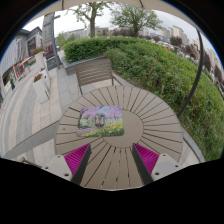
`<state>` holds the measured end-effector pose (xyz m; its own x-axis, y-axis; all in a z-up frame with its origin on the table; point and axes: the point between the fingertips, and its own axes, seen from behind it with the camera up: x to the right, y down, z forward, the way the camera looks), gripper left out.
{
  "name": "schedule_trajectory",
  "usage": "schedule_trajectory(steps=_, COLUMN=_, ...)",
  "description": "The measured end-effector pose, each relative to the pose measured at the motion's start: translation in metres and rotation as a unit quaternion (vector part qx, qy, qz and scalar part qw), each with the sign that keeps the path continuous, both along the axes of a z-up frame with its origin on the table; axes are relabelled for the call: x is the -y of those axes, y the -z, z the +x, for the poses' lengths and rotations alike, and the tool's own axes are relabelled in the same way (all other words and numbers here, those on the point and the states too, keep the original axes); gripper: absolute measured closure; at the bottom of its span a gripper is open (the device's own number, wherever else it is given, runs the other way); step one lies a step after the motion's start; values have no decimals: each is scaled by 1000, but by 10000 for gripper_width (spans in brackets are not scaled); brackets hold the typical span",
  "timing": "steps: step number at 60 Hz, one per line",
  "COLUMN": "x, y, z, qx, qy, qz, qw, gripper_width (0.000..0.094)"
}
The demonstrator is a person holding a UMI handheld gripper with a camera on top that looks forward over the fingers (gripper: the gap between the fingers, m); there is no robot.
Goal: Arrange mouse
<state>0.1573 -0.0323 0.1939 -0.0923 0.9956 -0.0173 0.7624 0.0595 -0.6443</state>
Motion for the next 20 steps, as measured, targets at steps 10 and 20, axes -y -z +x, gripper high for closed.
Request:
schedule_trajectory(steps=10, x=-21, y=-6, z=9, qx=-14, qy=-8, qz=15, qw=1000, gripper_width=85)
schedule_trajectory(steps=20, x=-33, y=-8, z=23, qx=-17, qy=-15, qz=12, qw=1000, gripper_width=85)
